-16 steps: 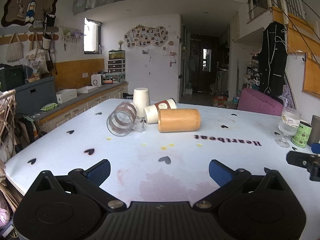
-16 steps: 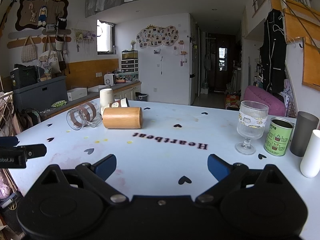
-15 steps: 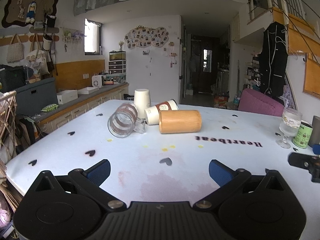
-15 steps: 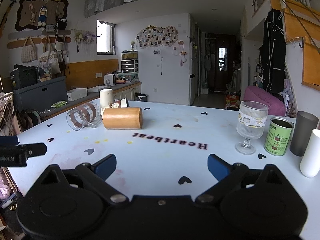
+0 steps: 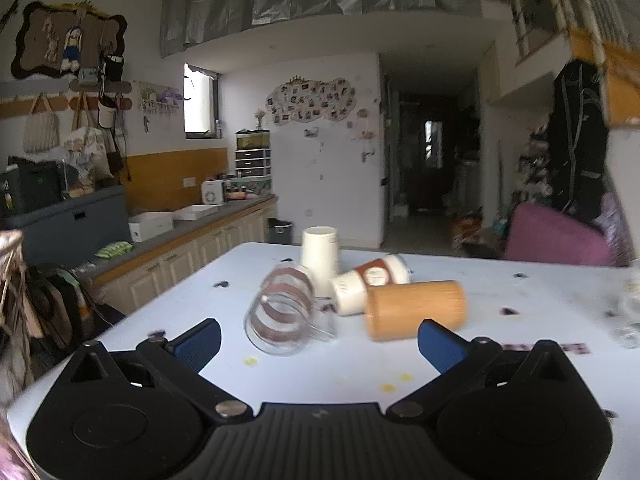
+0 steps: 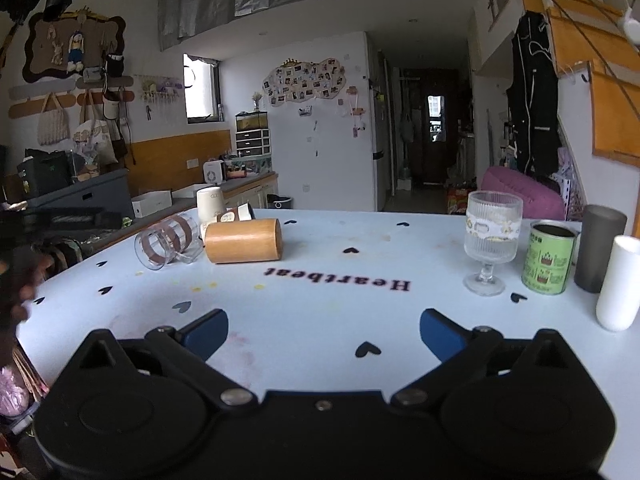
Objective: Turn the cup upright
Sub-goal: 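Move the left tool to the tipped clear glass mug and grasp it, then lift the glass mug with the left tool toward the right tool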
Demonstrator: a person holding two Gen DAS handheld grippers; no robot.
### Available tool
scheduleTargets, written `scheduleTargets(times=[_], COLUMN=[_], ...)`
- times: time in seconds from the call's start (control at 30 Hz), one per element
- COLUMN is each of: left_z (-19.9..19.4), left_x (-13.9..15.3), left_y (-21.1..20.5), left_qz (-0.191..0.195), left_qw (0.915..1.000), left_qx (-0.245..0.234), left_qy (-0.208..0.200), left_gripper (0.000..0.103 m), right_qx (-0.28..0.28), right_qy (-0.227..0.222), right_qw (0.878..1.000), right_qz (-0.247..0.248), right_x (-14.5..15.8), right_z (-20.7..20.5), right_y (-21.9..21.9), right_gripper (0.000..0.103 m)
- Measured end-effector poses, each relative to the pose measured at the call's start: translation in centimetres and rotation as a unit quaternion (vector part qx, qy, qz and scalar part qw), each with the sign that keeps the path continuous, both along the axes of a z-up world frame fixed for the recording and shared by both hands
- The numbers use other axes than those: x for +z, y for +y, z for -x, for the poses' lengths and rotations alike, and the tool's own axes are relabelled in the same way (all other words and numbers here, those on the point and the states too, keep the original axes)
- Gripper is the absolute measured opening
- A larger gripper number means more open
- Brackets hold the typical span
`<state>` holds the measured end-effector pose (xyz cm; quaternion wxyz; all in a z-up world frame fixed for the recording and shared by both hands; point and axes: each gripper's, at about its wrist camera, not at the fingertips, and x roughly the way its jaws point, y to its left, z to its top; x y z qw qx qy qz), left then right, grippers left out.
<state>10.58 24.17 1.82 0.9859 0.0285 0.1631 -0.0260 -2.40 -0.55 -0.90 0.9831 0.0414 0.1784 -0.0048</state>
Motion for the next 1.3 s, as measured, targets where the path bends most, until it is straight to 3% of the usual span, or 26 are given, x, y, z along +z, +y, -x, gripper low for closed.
scheduleTargets(times=[0.4, 0.57, 0.67, 0.73, 0.9, 1.1, 1.3], left_z=[-12.3, -15.4, -16.8, -17.1, -17.3, -15.6, -10.1], left_x=[-2.1, -3.7, -4.7, -5.1, -5.2, -5.4, -5.4], left_y=[1.8, 2.7, 2.9, 3.0, 3.3, 4.0, 5.1], left_qz=[0.013, 0.037, 0.036, 0.042, 0.045, 0.051, 0.044], left_qw=[0.9979, 0.9952, 0.9931, 0.9928, 0.9915, 0.9924, 0.994], left_qx=[0.027, 0.018, 0.044, 0.048, 0.064, 0.053, 0.015], left_qy=[0.057, 0.089, 0.102, 0.102, 0.104, 0.098, 0.099], left_gripper=[0.1, 0.099, 0.099, 0.098, 0.077, 0.076, 0.075], right_qx=[0.0, 0.008, 0.008, 0.009, 0.009, 0.007, 0.001], right_qy=[-0.013, -0.014, -0.013, -0.014, -0.014, -0.016, -0.02], right_qw=[1.0, 1.0, 1.0, 1.0, 1.0, 1.0, 1.0], right_qz=[0.009, 0.017, 0.013, 0.013, 0.009, -0.001, -0.013], right_x=[-0.7, -0.8, -0.9, -0.9, -1.0, -1.0, -1.1], right_z=[1.4, 1.4, 1.4, 1.4, 1.5, 1.7, 1.9], right_y=[0.1, 0.5, 0.4, 0.4, 0.3, -0.1, -0.7], right_gripper=[0.103, 0.103, 0.103, 0.103, 0.103, 0.103, 0.103])
